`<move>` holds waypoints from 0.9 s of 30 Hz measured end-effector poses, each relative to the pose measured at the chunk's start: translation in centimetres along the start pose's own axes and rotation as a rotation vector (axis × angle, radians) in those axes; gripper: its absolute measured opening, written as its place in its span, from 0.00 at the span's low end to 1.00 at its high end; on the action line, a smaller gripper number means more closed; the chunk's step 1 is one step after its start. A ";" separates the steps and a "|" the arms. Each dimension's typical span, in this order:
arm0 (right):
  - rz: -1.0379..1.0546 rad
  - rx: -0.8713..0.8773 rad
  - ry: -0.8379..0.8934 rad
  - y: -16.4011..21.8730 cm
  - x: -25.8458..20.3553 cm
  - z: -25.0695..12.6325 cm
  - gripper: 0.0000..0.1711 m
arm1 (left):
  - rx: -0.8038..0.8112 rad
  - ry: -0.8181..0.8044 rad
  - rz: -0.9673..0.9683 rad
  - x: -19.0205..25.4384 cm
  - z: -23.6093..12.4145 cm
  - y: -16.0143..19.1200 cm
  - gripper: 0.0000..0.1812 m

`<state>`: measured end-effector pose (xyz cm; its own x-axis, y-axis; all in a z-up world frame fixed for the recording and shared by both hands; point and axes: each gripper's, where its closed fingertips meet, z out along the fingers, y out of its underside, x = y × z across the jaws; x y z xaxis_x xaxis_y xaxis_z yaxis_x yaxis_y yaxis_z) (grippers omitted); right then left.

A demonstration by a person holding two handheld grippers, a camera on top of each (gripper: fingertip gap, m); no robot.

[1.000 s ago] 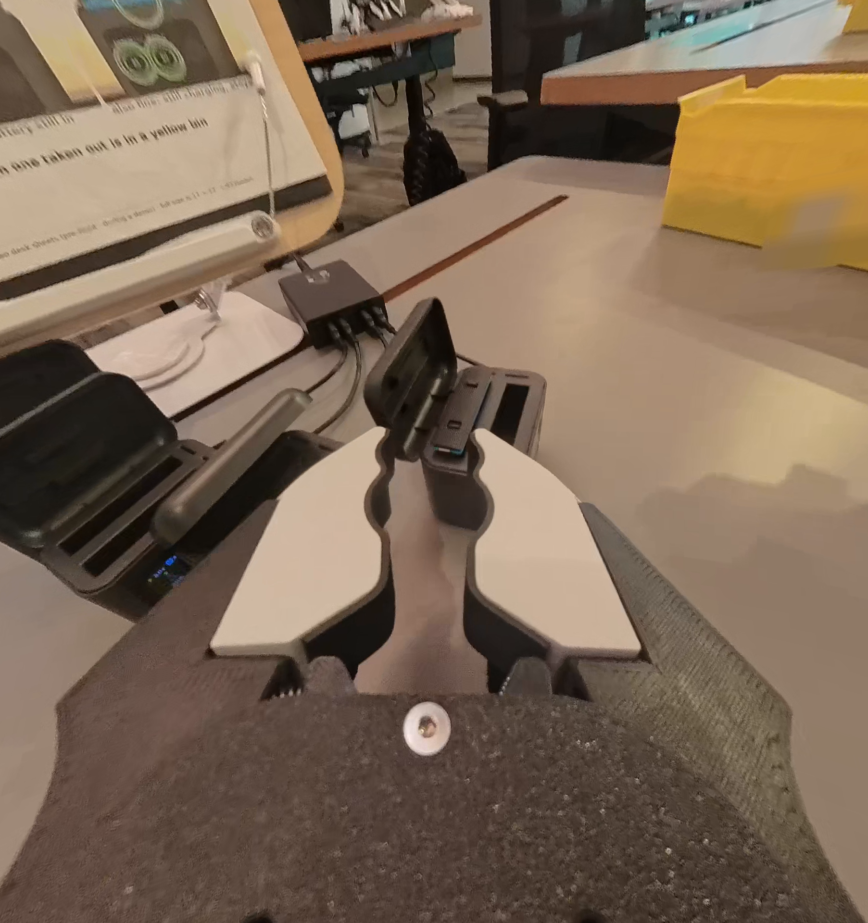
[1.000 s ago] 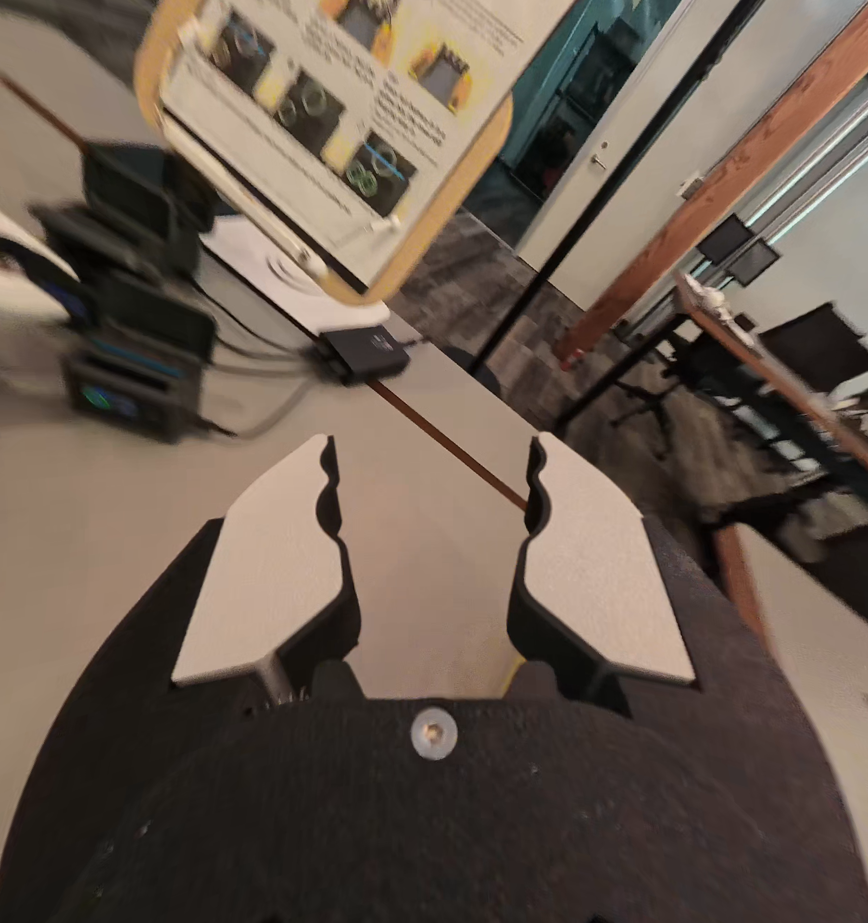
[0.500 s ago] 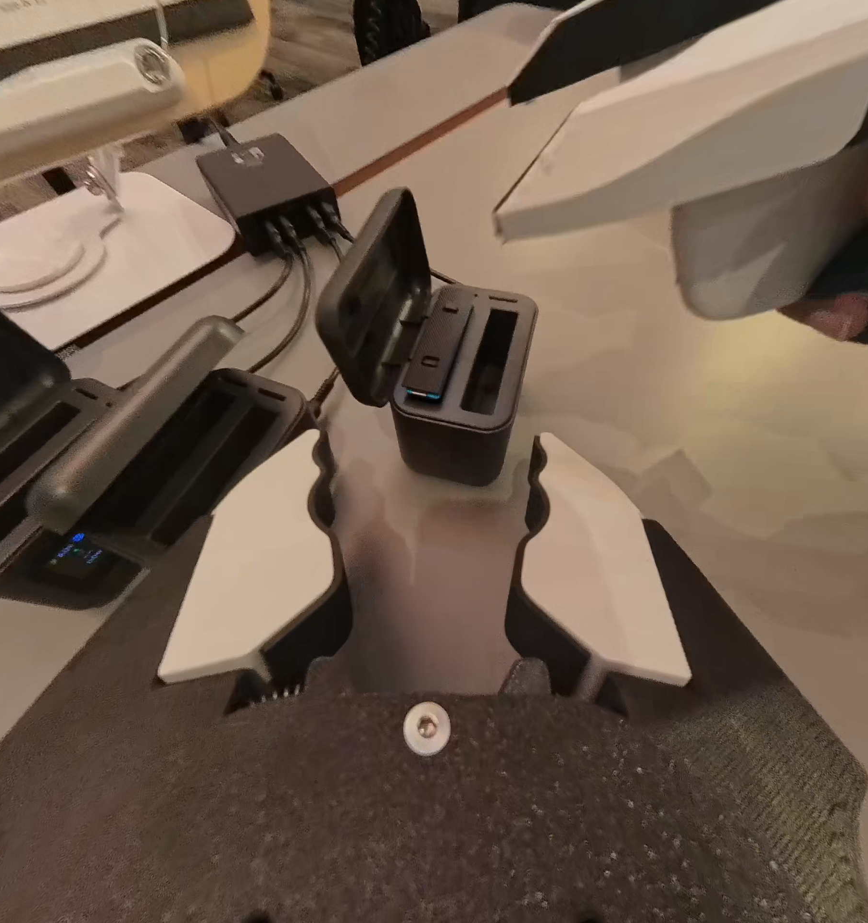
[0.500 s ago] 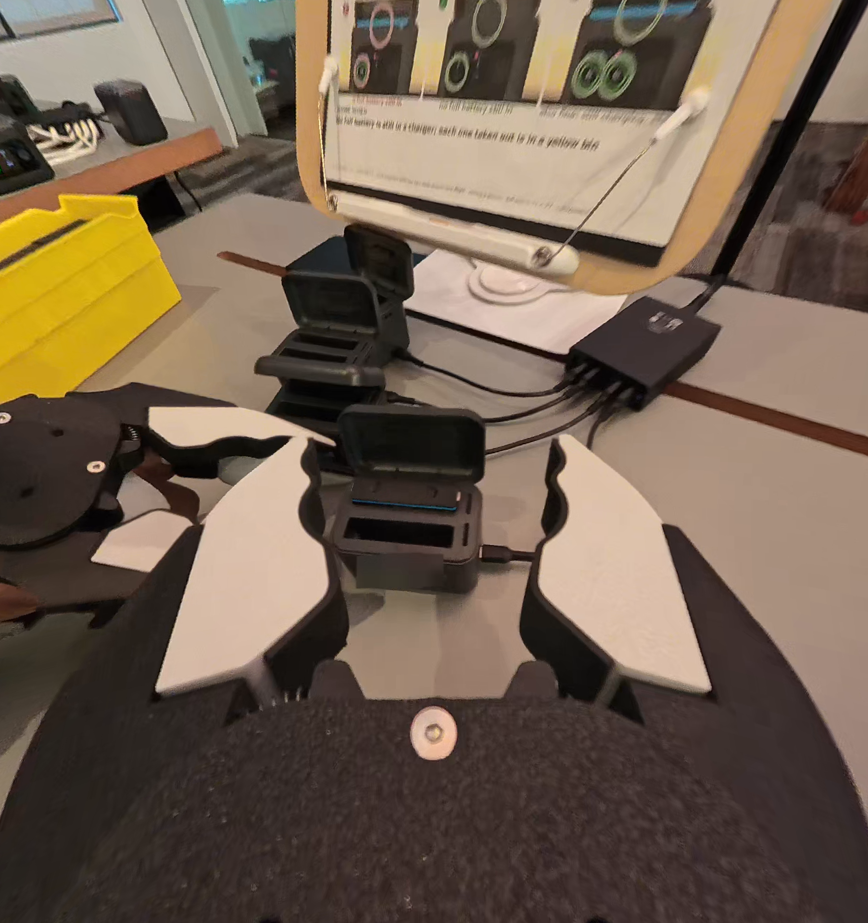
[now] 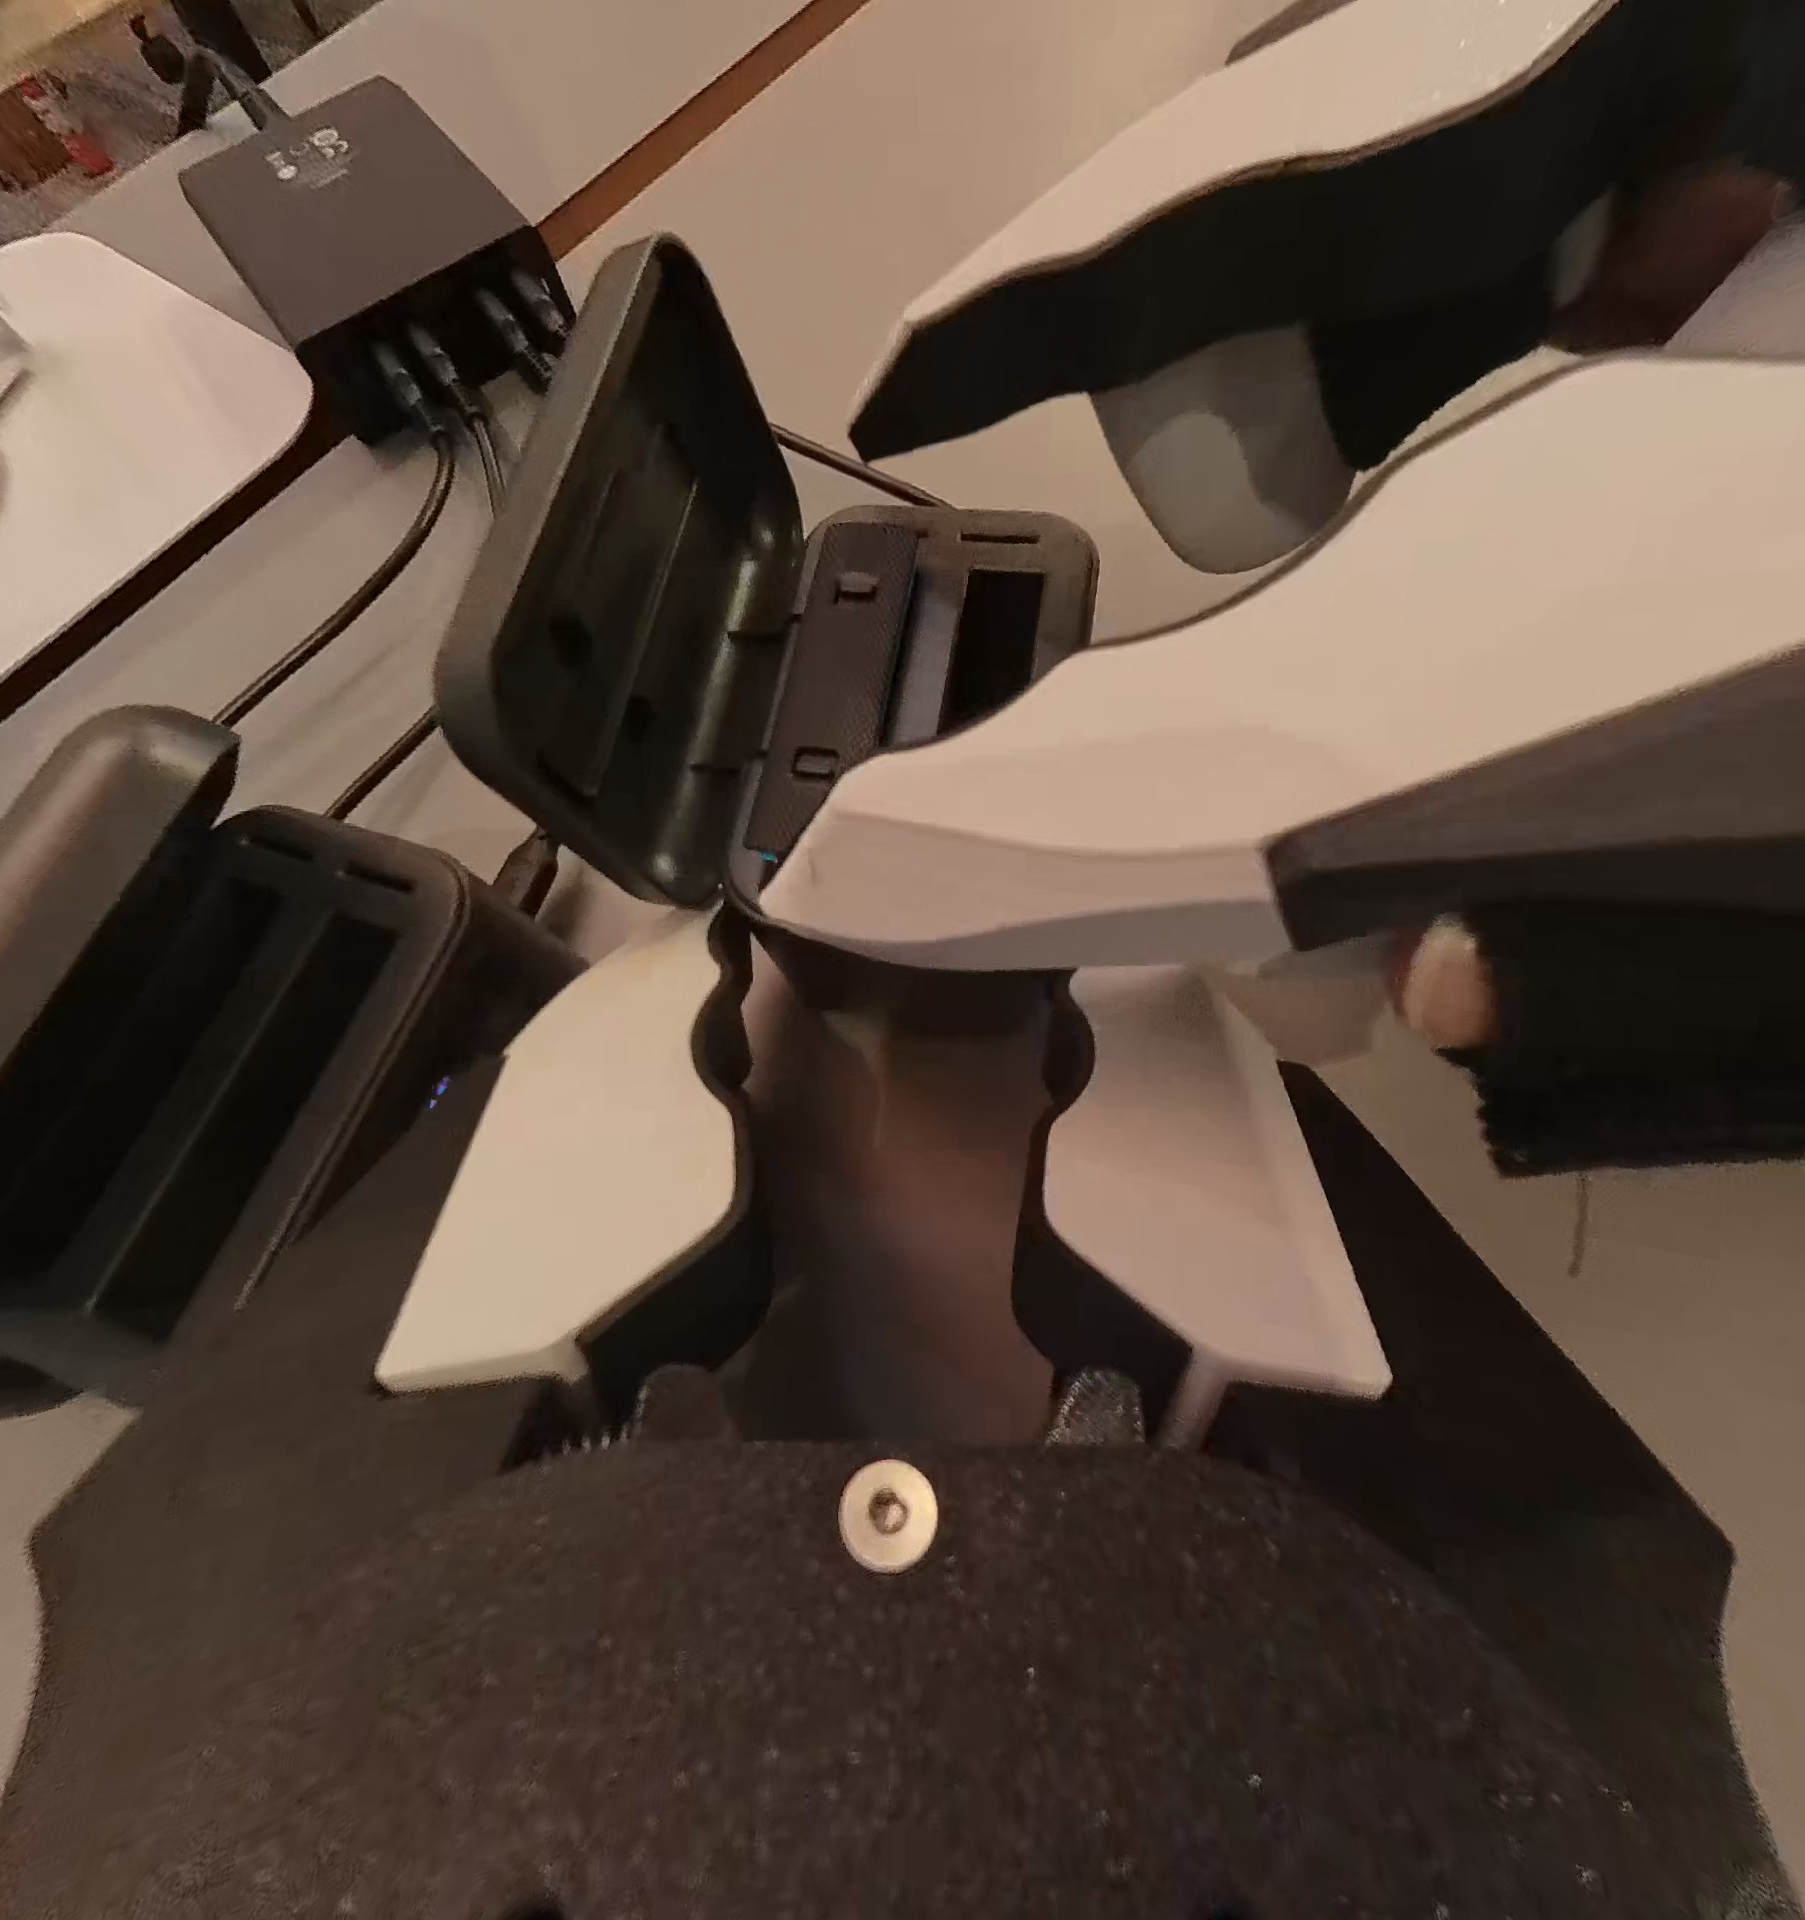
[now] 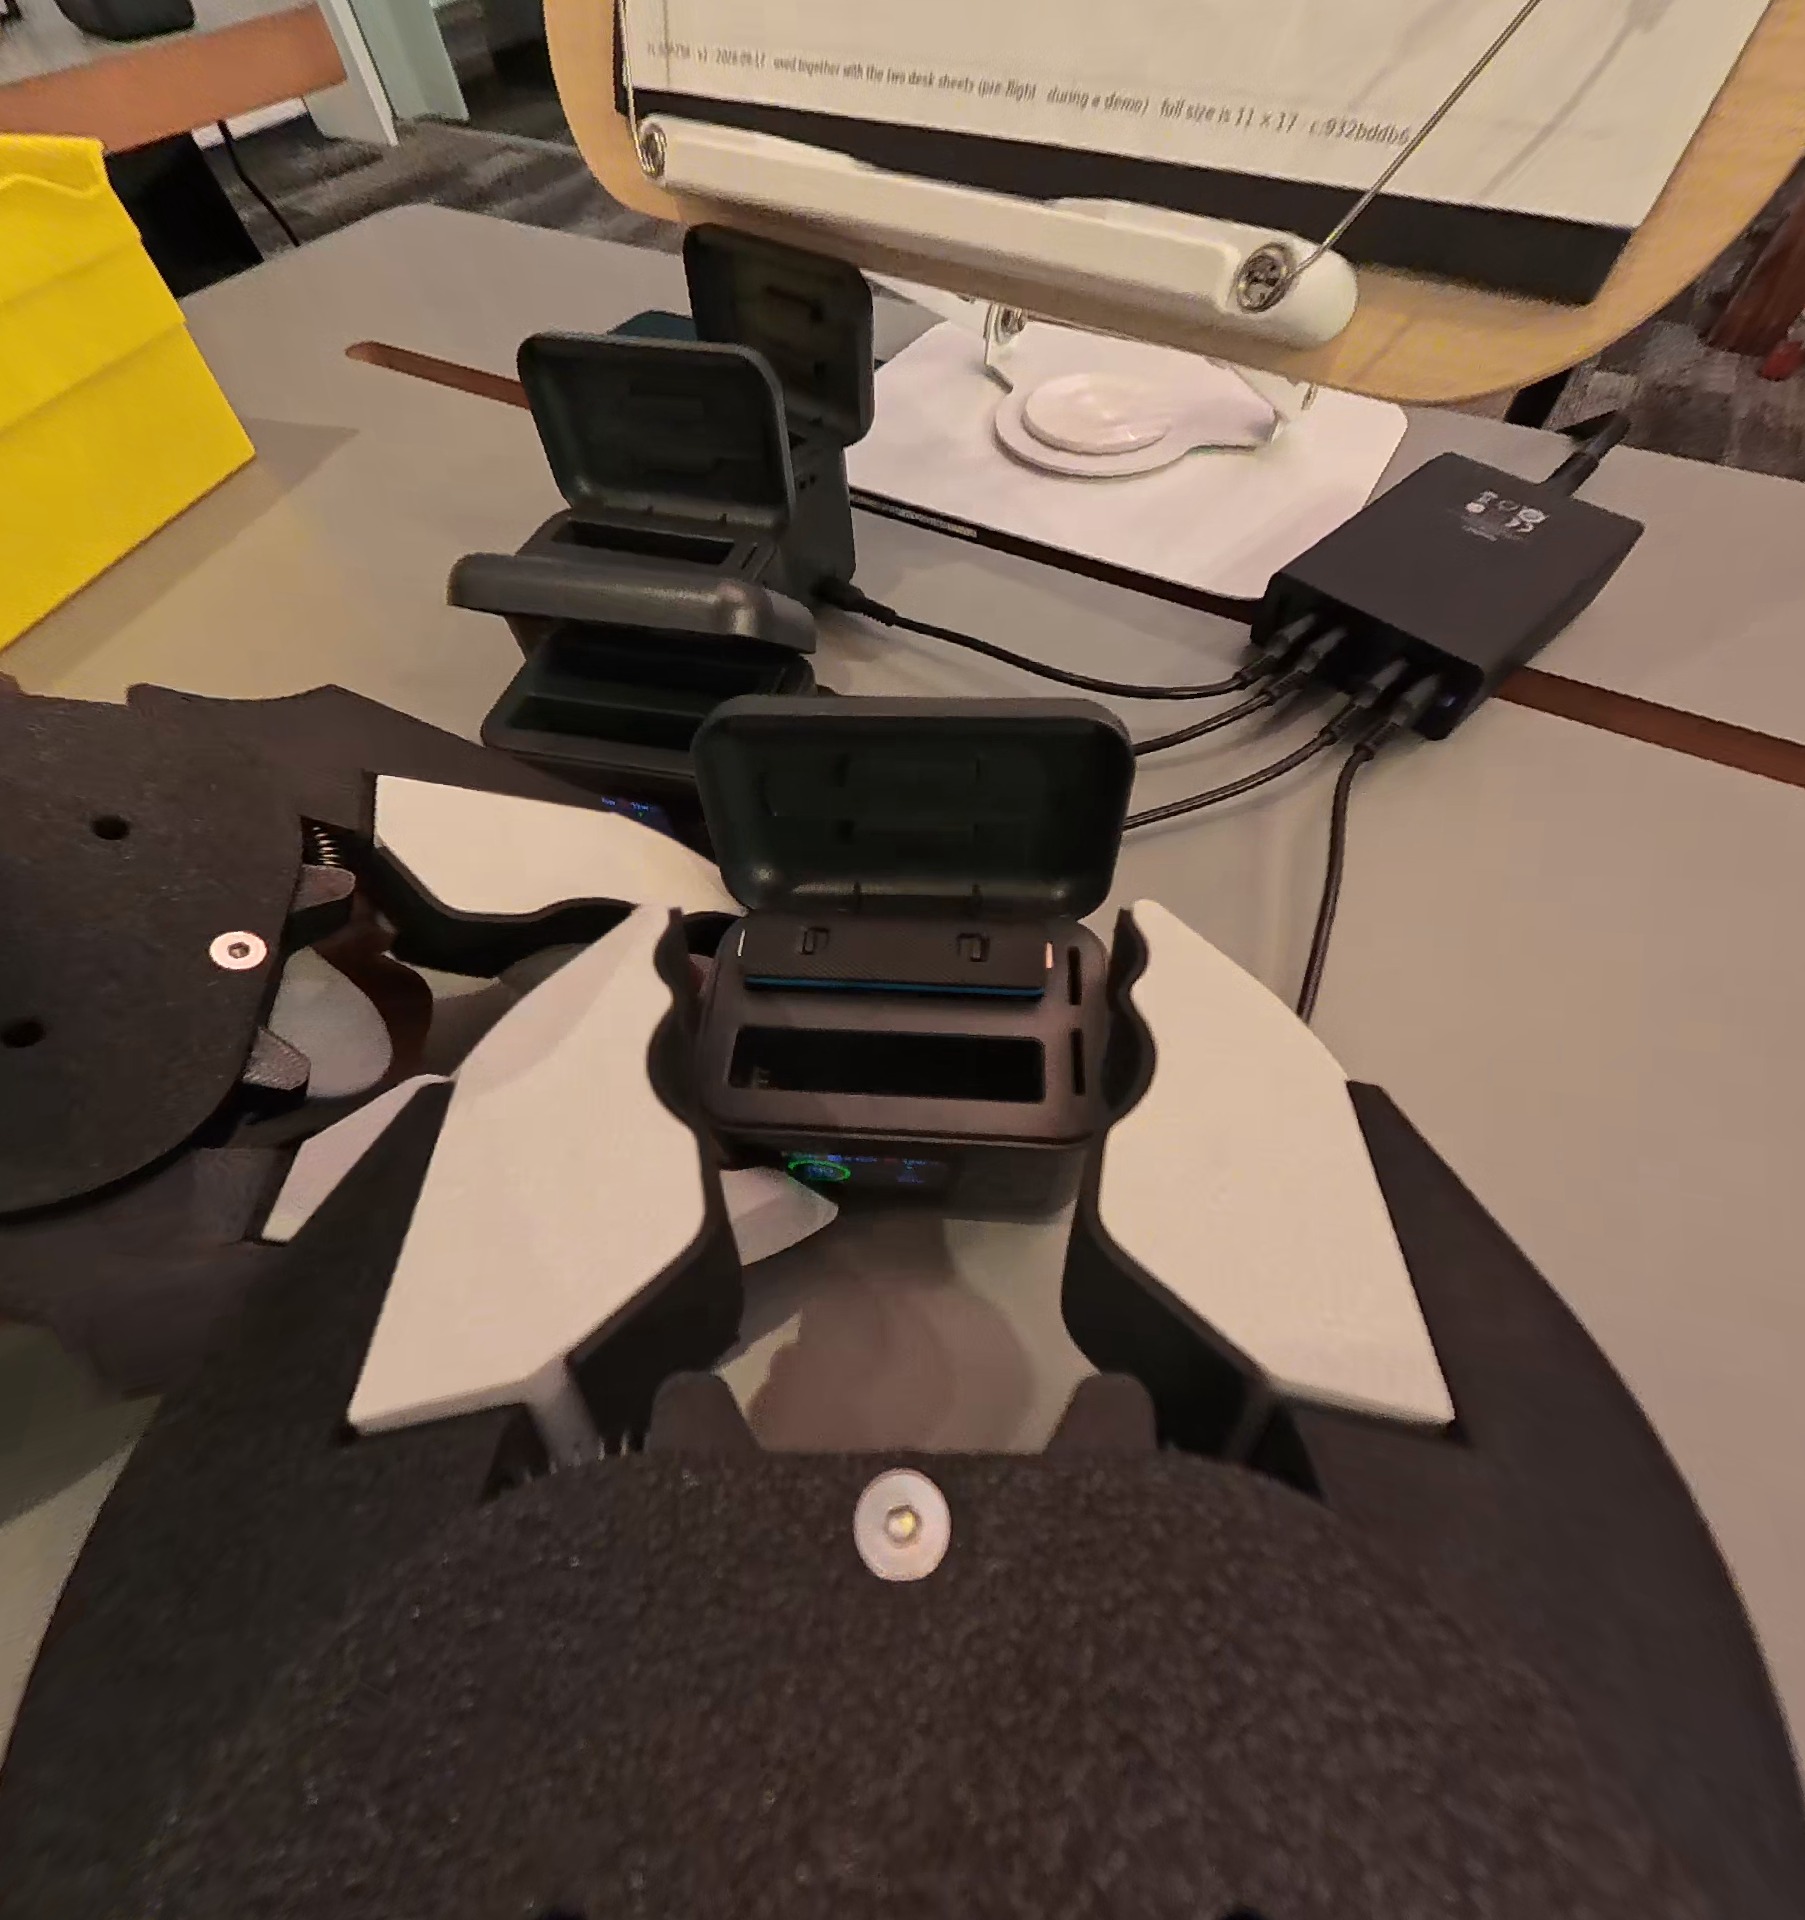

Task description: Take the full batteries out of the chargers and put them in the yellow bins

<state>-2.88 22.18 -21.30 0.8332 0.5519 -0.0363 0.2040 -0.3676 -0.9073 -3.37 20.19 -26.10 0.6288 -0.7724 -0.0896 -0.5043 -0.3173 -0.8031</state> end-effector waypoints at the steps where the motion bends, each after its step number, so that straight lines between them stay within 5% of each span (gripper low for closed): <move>1: -0.006 -0.014 0.005 0.2 0.0 0.1 0.43 | -0.002 -0.006 -0.004 0.0 -0.1 0.1 0.30; 20: -0.086 -0.017 -0.003 0.6 -0.7 0.3 0.33 | -0.018 -0.041 -0.022 0.2 -0.4 0.4 0.30; 27: -0.010 0.271 -0.025 -5.1 -0.2 -3.1 0.33 | -0.015 -0.030 -0.043 0.1 -0.4 0.4 0.30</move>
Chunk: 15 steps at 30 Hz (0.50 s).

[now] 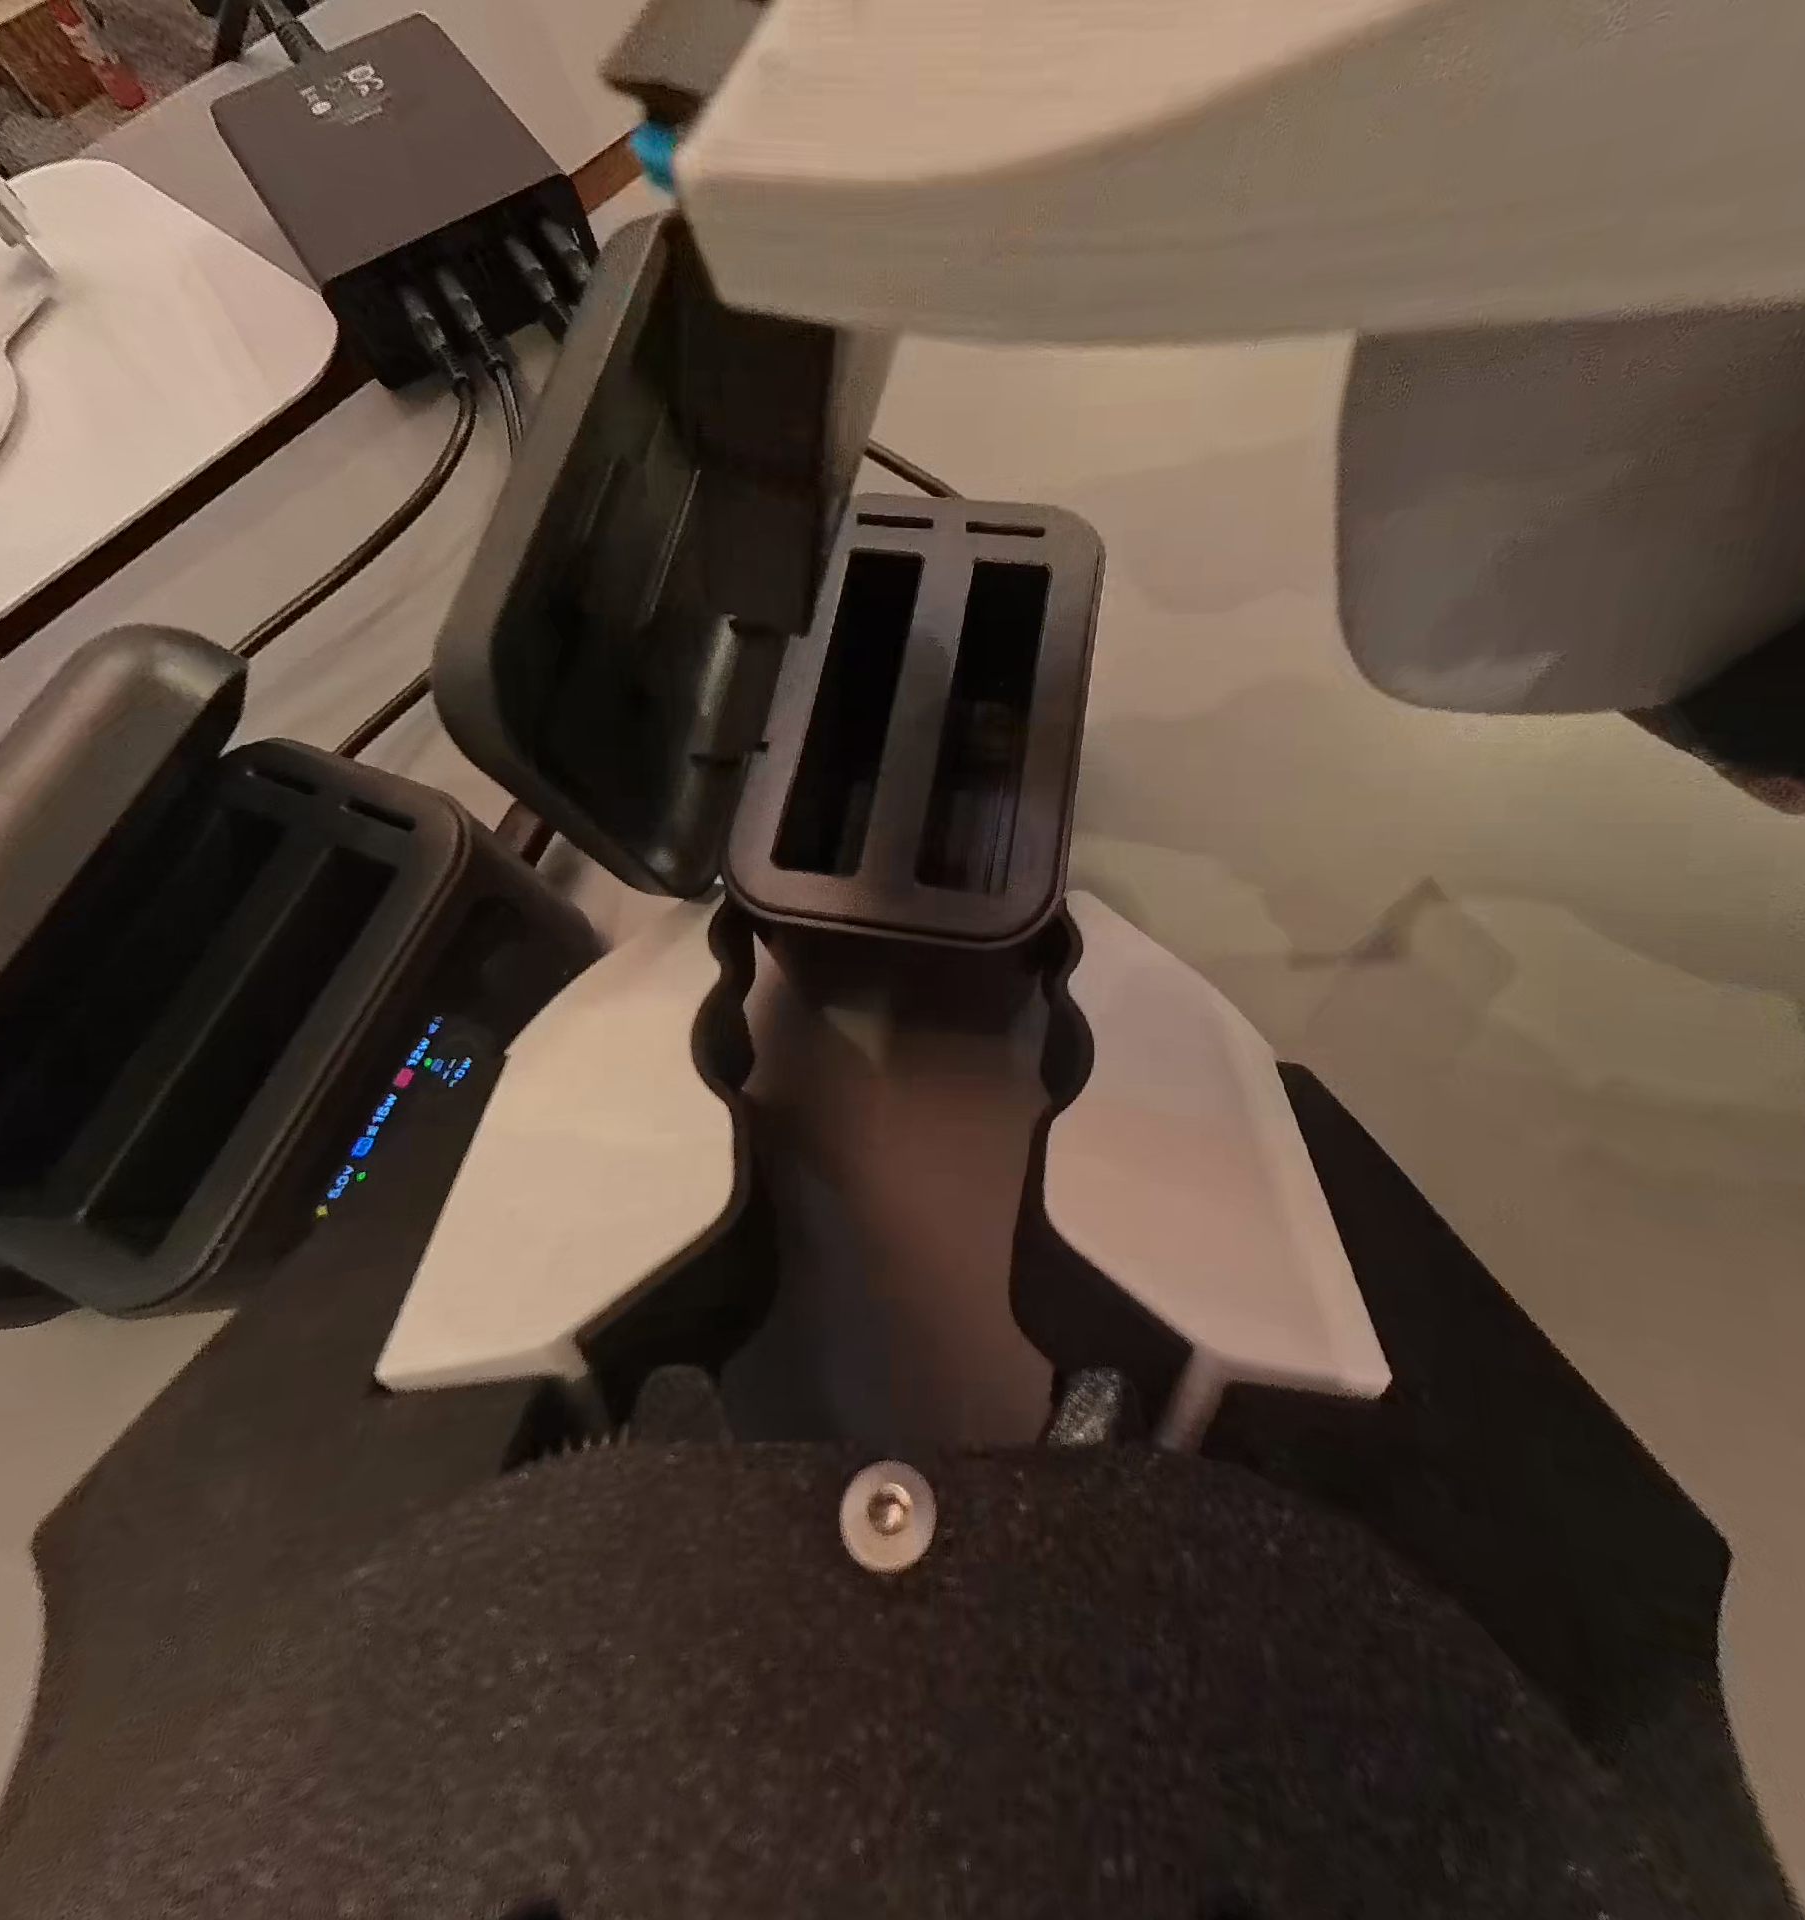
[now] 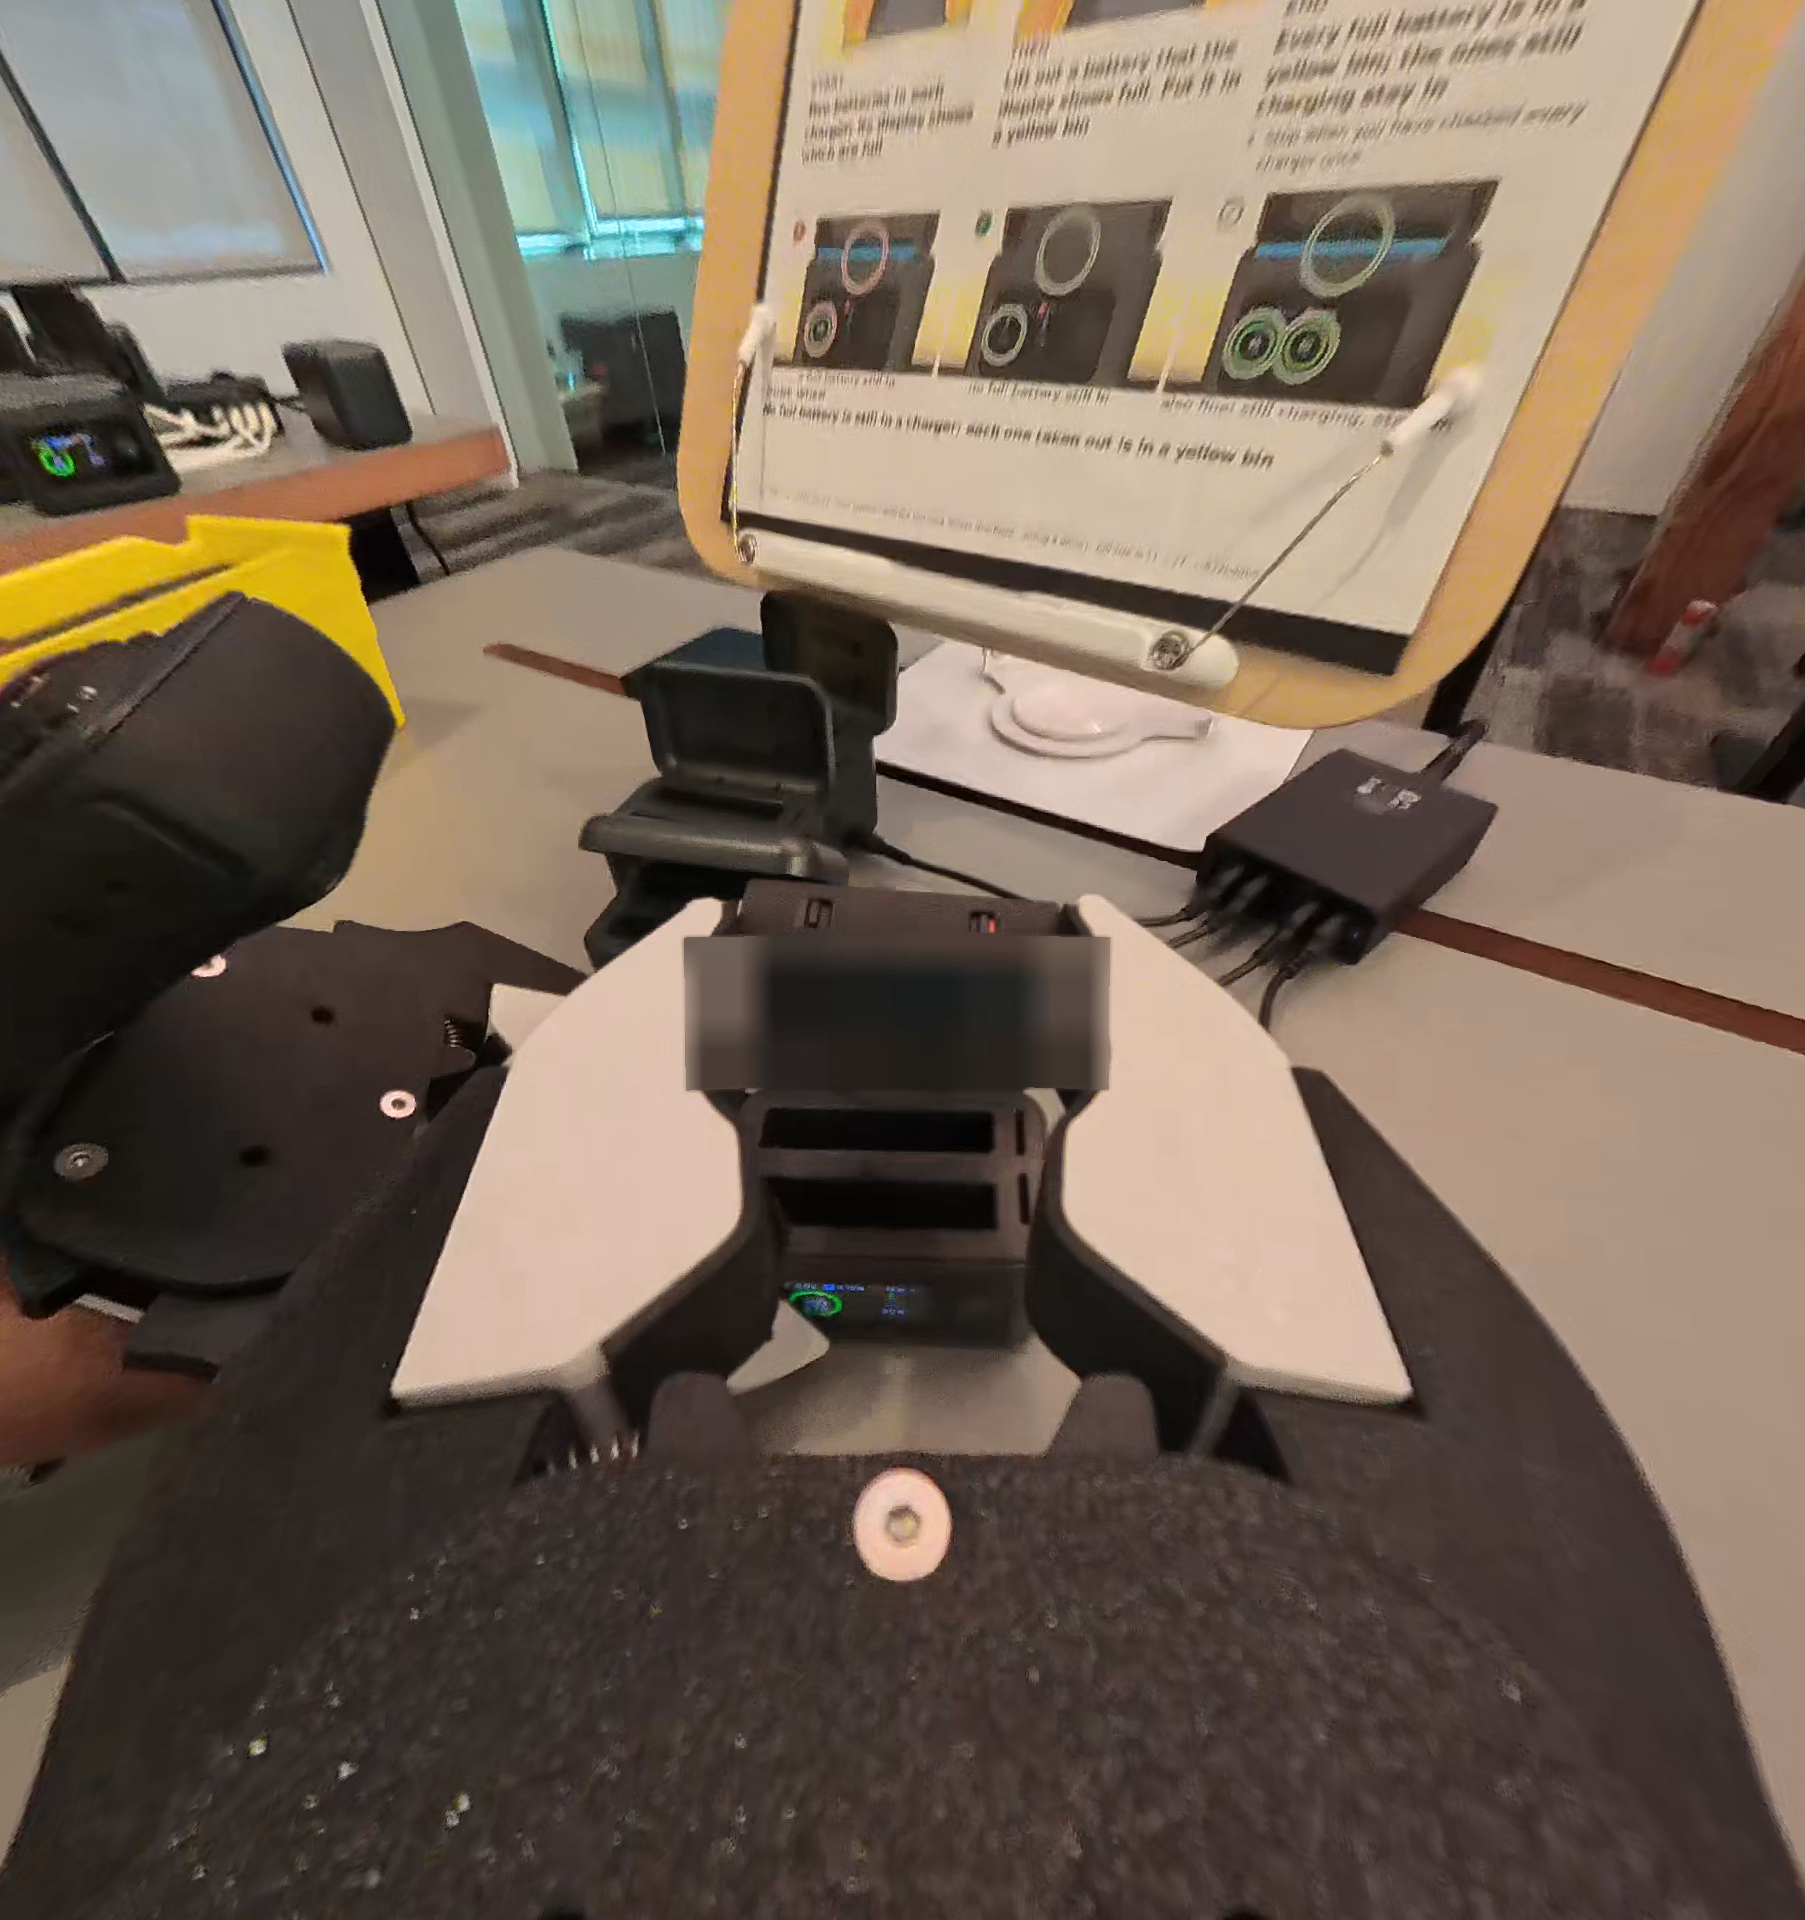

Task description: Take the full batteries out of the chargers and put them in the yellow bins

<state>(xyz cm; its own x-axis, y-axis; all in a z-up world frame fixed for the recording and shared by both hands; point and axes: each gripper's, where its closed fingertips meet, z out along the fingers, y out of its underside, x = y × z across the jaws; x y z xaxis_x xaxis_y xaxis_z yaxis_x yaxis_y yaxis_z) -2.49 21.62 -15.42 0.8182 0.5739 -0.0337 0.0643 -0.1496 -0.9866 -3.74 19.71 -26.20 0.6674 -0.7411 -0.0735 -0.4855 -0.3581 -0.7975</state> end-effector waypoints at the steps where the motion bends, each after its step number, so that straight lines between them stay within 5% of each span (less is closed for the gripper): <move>1: 0.015 0.007 -0.008 0.0 0.1 -0.2 0.34 | 0.003 -0.001 0.003 0.0 0.0 0.0 0.30; 4: 0.055 0.007 -0.011 0.3 0.5 -0.6 0.34 | 0.012 -0.005 0.011 -0.1 -0.1 0.0 0.30; 8: 0.071 0.030 -0.002 -0.3 1.2 -1.3 0.34 | -0.002 0.030 0.043 0.0 -1.5 0.3 0.43; 15: 0.214 0.045 -0.106 -0.9 0.2 -2.2 0.34 | 0.312 -0.026 0.166 -0.4 -6.1 -5.1 0.28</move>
<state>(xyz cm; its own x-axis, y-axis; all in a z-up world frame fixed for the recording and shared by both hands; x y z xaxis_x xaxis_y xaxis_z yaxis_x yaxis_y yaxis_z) -1.14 20.12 -14.20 0.7459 0.6145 -0.2569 -0.1313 -0.2425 -0.9612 -5.03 18.37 -18.48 0.6099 -0.7585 -0.2295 -0.3953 -0.0403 -0.9177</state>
